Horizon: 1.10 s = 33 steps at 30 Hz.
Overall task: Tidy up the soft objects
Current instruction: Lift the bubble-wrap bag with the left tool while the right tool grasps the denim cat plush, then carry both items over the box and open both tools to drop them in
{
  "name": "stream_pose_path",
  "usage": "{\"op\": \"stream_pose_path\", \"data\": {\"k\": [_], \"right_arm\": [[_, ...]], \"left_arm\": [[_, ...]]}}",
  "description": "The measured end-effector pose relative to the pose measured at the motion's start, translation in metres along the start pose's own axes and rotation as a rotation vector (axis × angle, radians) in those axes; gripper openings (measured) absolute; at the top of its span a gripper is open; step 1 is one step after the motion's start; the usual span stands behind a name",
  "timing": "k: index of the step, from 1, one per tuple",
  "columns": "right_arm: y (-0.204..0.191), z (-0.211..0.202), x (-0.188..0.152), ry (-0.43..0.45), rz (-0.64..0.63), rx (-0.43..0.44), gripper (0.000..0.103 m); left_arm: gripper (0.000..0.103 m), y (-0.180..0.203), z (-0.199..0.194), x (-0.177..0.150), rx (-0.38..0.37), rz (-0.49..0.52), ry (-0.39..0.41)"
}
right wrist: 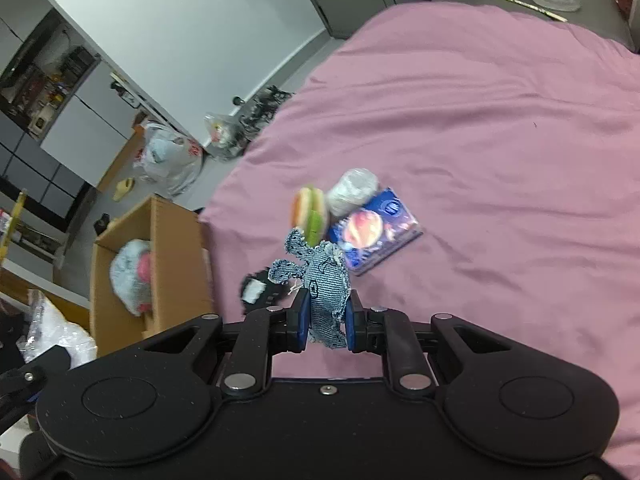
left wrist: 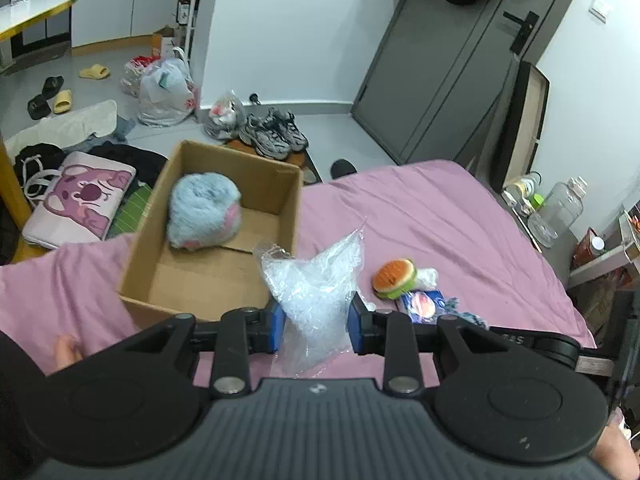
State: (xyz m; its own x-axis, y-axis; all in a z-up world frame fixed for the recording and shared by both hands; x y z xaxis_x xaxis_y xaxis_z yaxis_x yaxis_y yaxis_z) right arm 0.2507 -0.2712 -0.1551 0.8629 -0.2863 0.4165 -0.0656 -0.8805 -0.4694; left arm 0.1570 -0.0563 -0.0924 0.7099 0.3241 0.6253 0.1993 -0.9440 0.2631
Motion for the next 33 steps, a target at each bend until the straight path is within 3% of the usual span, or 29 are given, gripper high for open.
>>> {"op": "stream_pose_path", "data": {"k": [17,33], "right_arm": [[-0.082,-0.039,0.017,0.085,-0.112,0.123,0.018],[-0.148,-0.027,0.025,0.09,-0.19,0.213,0.018]], "left_arm": [[0.03,-0.046,-0.028,0.025,-0.002,-0.049,0.067],[0.03,-0.1,-0.024,0.041,0.018,-0.112,0.068]]}}
Point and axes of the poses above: each gripper's, at about its wrist camera, not at the fingertips, and z roughly the way its jaws point, y to its right, x to its top, the point moved 7 cm from there along z, roughly the way its jaws point, and after that the axes turned 2 degrees about z, right-handed, at the moved point
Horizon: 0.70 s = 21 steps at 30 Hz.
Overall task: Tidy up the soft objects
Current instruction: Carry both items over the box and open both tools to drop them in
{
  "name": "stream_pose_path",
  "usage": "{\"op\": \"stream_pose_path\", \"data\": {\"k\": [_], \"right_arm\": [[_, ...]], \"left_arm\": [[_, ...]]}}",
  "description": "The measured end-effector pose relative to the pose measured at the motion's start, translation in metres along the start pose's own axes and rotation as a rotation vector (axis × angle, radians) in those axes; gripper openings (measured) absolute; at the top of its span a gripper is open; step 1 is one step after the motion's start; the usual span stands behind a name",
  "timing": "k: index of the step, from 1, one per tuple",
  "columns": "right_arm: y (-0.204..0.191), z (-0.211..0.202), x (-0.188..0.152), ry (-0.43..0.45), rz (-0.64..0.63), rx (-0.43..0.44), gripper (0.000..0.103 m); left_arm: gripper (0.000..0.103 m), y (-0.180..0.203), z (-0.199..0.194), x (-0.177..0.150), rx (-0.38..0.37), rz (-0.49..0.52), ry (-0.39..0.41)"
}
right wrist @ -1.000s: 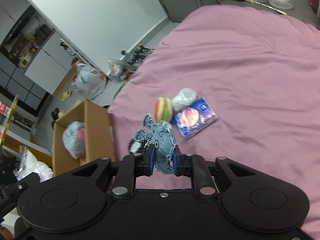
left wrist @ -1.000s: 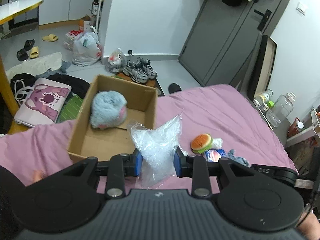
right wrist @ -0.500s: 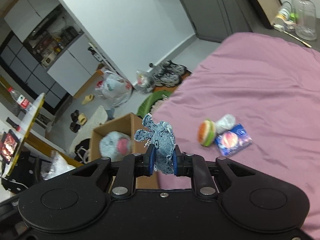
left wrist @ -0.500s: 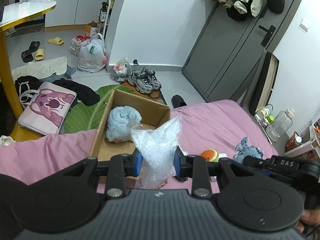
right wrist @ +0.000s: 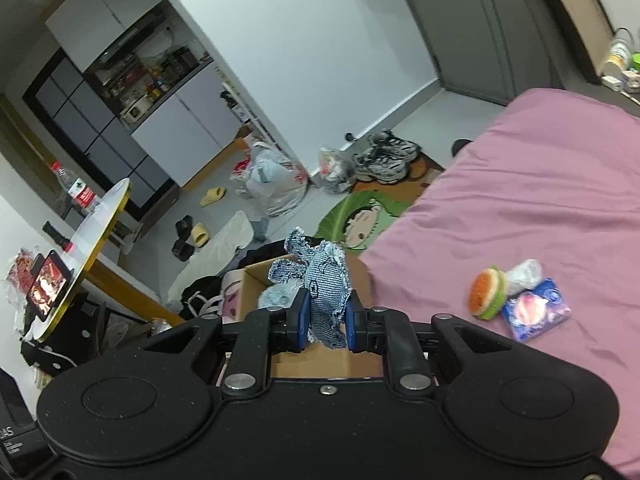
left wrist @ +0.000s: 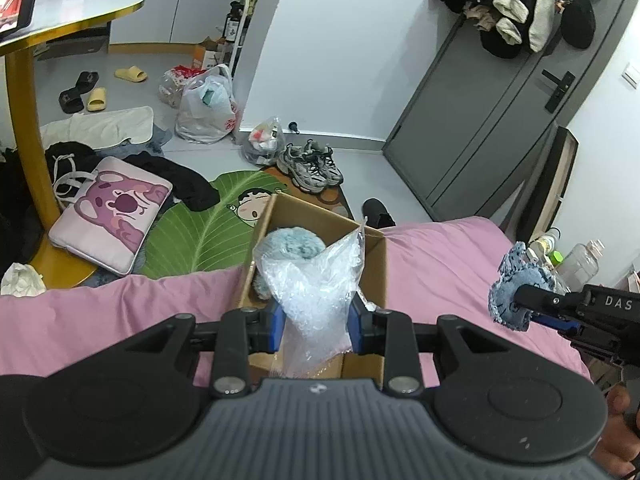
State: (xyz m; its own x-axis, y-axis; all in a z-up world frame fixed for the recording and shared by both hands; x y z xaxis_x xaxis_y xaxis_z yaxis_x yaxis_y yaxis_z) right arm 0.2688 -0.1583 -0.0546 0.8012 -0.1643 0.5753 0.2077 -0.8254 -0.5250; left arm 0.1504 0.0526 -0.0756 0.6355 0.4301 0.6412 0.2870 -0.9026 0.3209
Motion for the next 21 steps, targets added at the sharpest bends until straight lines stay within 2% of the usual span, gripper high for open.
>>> {"op": "stream_pose_path", "data": {"k": [10,21], "right_arm": [[-0.018,0.033,0.008,-0.031,-0.02,0.032,0.018],[-0.018,0.084,0.008,-0.101,-0.025,0.056,0.018]], "left_arm": [[0.03,-0.014,0.025,0.014,-0.012,-0.013,-0.036],[0.03,-0.014,0.078,0.005,-0.009,-0.022,-0.138]]}}
Point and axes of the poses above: each gripper's, at about its wrist camera, not at the fingertips, and z roughly the way its jaws point, y to its right, x to its top, the point moved 7 cm from there along z, roughly the way its jaws point, and after that the axes turned 2 degrees about z, right-handed, at the moved point
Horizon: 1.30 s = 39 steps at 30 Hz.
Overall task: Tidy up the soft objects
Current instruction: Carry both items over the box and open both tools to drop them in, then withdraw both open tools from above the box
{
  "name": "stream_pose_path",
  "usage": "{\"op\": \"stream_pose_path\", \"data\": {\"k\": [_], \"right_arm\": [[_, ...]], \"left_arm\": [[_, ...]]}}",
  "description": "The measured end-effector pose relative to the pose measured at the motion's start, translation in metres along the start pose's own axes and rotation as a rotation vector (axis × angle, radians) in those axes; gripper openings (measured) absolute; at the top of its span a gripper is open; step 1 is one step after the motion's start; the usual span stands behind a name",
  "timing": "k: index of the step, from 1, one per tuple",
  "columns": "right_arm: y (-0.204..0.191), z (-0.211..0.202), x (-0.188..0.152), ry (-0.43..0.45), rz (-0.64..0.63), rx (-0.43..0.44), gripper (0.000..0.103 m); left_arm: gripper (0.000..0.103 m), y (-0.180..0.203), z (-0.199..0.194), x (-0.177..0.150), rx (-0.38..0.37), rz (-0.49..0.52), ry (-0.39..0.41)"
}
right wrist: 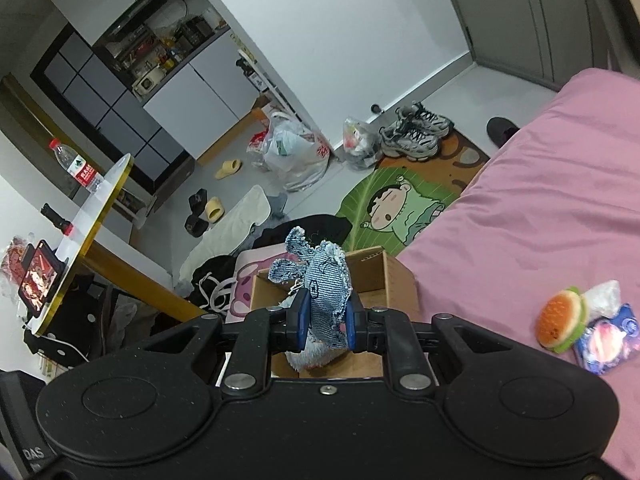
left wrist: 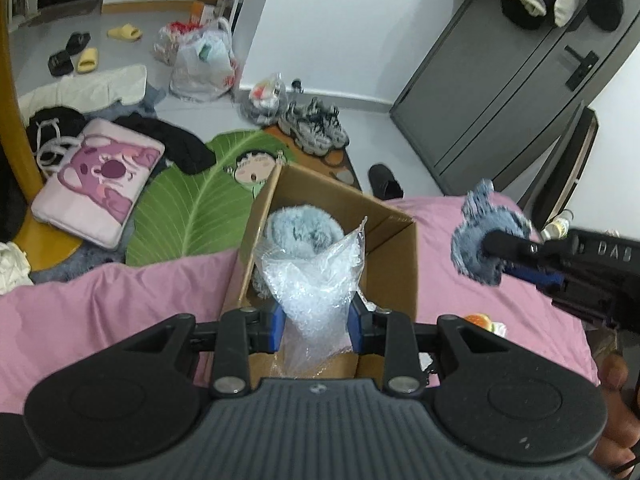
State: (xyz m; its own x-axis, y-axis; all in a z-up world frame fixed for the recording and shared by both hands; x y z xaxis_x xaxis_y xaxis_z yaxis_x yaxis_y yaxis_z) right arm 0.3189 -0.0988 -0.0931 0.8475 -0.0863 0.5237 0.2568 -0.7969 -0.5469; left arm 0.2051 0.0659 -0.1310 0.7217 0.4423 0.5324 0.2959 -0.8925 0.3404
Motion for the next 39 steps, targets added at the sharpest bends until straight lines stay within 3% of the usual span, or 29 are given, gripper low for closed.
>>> {"op": "stream_pose_path", "data": {"k": [11,21,23,26,30,33,35,39], "right_arm": [[0.011,0.031,-0.007,-0.006,-0.012,-0.007,0.019],[-0.001,0.048,-0.008,-0.005,-0.105,-0.05,0.025],[-0.004,0.041,-0.008,0.015,-0.138,-0.072,0.038],[-0.005,0.029,-0.004,0.032,-0.125,-0.046,0.047],[-0.005,0.011,-0.003,0.043,-0.115,-0.047,0.055],[-0.001,-0.002,-0.002,0.04,-0.098,-0.042,0.067],[0.001,-0.012,-0.003,0.043,-0.104,-0.049,0.078],[0.008,-0.03,-0.002,0.043,-0.1,-0.049,0.083]], "left_arm": [[0.031,-0.008,0.051,-0.003,0.078,0.039,-0.085],[0.036,-0.009,0.057,0.006,0.118,0.054,-0.073],[0.039,-0.008,0.056,0.007,0.113,0.053,-0.079],[0.044,-0.005,0.052,0.007,0.118,0.055,-0.088],[0.063,0.003,0.04,0.006,0.117,0.068,-0.063],[0.08,0.007,0.029,0.008,0.152,0.084,-0.033],[0.082,0.008,0.021,0.009,0.167,0.086,-0.011],[0.084,0.008,0.01,0.007,0.168,0.07,-0.009]]}}
Point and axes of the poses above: each gripper's, at about its wrist camera, not at the fingertips, and z roughly the way its jaws point, y to its right, x to its top, the point moved 7 cm from there along z, roughly the way its jaws point, and after that the axes turned 2 degrees about z, right-handed, at the moved point
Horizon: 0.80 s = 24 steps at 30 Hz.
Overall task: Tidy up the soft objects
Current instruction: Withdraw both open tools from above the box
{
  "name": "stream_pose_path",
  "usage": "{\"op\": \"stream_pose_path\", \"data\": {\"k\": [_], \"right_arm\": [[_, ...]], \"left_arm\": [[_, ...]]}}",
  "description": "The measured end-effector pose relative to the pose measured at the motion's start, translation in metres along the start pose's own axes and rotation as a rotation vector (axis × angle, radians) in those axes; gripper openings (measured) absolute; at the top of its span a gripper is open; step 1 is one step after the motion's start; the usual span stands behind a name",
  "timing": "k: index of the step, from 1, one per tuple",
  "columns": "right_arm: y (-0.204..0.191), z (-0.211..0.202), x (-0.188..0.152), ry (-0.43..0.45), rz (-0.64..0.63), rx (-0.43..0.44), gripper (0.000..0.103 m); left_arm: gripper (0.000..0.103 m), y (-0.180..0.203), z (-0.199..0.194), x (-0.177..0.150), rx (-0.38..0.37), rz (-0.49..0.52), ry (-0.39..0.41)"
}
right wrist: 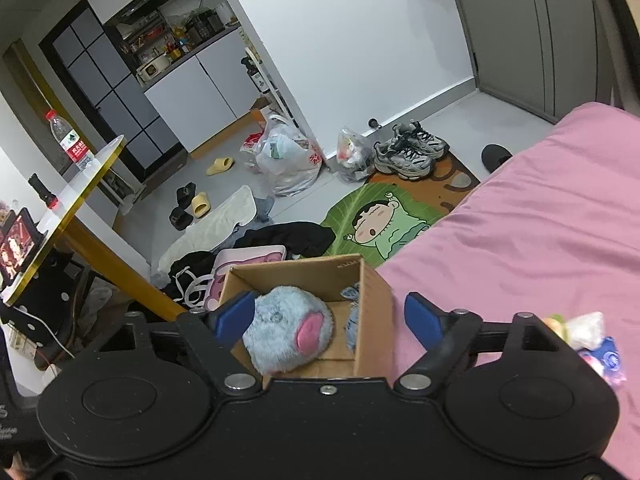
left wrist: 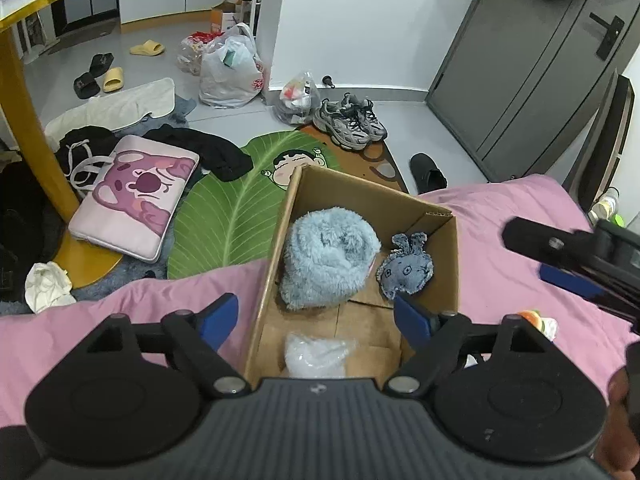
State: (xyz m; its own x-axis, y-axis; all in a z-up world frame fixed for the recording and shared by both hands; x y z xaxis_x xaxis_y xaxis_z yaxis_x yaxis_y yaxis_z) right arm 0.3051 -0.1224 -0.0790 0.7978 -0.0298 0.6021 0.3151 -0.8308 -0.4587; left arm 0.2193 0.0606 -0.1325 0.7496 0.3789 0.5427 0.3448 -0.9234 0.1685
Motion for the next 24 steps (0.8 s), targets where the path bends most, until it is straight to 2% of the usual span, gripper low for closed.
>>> {"op": "stream_pose_path", "data": {"k": [5,16,24], "right_arm": [[0.013,-0.021,0.002,0.016,0.011,-0.01,0.088],[0.055,-0.053,0.001,0.057,0.094,-0.025,0.09],[0.109,-0.065,-0.015,0.036,0.238,-0.024,0.09]], "left_arm": [[0.084,0.004,-0.017,-0.005,0.008,0.008,0.015],[0.09,0.035,-0.045,-0.011,0.0,0.048,0.061],[0.09,0.069,-0.053,-0.019,-0.014,0.062,0.089]]}}
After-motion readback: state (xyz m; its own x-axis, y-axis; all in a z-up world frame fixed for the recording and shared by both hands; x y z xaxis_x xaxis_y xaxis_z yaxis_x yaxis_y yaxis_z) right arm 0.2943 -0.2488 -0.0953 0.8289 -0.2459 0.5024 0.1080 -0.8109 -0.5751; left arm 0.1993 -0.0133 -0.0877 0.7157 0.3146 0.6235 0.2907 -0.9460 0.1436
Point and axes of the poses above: each gripper's, at about its wrist camera, not at the fingertips, and z roughly the way its jaws point, y to its right, x to its top, the point moved 7 cm from there along z, roughly the way its jaws point, and after that the axes turned 2 degrees about z, right-handed, at the moved point
